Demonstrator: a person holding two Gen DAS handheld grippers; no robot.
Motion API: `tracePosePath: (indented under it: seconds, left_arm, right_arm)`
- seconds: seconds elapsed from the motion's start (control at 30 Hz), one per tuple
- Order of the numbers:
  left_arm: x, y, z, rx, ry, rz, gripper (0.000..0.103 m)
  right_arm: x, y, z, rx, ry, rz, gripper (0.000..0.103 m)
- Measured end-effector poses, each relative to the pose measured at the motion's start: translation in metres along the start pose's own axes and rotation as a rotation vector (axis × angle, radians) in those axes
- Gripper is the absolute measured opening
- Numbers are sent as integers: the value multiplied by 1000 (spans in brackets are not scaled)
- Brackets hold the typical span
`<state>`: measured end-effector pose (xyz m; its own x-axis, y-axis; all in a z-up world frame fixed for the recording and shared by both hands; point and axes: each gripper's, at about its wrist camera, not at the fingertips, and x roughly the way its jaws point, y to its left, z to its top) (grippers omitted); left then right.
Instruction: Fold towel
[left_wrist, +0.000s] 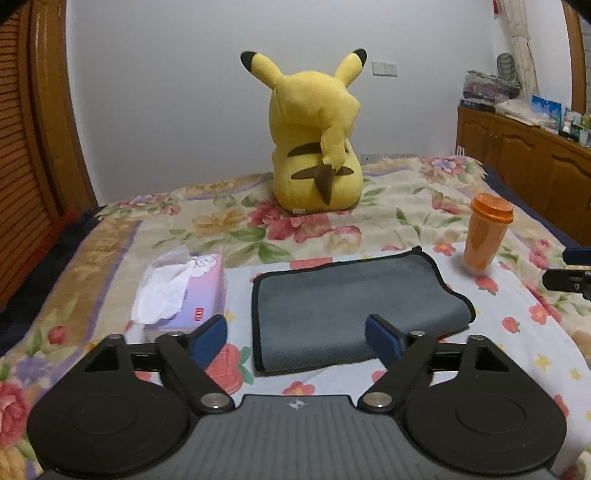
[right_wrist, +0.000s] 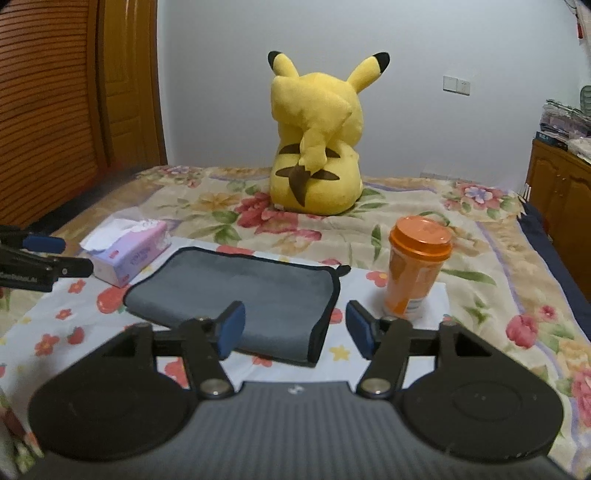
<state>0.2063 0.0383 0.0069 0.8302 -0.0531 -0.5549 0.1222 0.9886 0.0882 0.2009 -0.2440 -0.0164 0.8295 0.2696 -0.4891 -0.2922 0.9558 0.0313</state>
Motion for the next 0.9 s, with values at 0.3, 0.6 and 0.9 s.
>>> tracePosePath:
  seconds: [0.3,0.6,0.9]
  left_arm:
    - [-39,-9,0,-3,-40,4,103]
    - [-69,-20,-4,10,-42,13,103]
    - [-97,-33,-16,9,-60,-12,103]
  right_arm:
    - [-35,9,-4,5,-35,-13,103]
    - [-62,12,-7,12,-52,-29,103]
    - [-87,16,-15,31,-71,-40,103]
